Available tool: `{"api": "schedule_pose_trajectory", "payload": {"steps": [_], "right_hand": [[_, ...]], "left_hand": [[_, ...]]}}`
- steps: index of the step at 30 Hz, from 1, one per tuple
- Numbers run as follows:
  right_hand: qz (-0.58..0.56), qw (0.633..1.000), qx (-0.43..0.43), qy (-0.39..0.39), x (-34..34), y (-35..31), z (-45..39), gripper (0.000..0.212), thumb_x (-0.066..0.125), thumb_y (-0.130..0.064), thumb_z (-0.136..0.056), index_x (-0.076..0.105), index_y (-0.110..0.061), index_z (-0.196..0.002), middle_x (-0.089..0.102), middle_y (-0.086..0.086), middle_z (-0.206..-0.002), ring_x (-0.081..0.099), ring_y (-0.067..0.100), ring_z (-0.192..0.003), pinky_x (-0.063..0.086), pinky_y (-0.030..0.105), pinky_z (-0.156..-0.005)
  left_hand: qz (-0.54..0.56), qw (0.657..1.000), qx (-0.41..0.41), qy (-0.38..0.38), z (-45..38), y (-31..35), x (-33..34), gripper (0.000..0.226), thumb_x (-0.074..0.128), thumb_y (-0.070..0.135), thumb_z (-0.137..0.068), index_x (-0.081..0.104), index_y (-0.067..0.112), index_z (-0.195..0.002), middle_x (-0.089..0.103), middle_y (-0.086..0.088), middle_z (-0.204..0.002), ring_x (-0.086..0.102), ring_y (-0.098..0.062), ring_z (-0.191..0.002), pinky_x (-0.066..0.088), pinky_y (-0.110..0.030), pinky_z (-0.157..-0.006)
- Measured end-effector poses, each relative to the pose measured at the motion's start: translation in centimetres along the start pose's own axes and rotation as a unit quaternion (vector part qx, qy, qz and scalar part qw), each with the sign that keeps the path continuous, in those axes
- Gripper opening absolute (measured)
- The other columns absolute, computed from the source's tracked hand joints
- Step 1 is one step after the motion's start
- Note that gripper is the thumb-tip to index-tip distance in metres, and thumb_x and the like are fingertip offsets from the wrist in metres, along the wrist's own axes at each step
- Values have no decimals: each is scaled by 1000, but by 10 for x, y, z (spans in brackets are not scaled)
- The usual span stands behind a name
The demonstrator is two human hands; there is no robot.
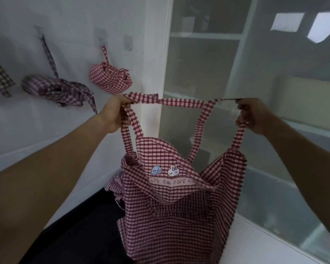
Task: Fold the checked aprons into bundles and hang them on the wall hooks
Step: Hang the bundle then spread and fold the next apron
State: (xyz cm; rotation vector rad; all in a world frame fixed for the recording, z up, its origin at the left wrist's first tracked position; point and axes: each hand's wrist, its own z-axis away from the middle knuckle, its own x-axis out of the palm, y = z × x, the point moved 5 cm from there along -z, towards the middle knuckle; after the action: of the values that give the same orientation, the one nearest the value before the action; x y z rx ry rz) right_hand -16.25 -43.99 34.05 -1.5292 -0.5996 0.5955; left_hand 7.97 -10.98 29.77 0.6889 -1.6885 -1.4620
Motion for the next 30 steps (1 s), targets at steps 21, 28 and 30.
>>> {"api": "schedule_pose_trajectory", "payload": {"steps": [21,28,30], "right_hand": [[271,855,252,-364,119,119,45,103,64,-86,-56,60,-5,-121,66,17,-118,62,35,-111,53,49,-93],[197,910,232,-281,157,181,56,78,60,-61,-89,36,-22,-152,40,6,-155,47,27,-133,41,38,-109],[168,928,228,-243,160,189,52,82,67,-63,-83,40,-23,-149,40,4,-155,40,31,-141,40,40,-111]], "left_hand": [[-257,963,4,-81,18,1,75,81,10,53,-106,70,-1,-102,71,-5,-65,63,-16,-60,44,-32,-72],[-212,968,-19,-133,24,5,74,83,6,58,-103,60,-4,-111,68,-7,-65,52,-17,-48,32,-22,-44],[-194,970,-21,-143,25,2,68,86,6,59,-103,63,-5,-106,66,-11,-68,49,-19,-52,30,-24,-45]]}}
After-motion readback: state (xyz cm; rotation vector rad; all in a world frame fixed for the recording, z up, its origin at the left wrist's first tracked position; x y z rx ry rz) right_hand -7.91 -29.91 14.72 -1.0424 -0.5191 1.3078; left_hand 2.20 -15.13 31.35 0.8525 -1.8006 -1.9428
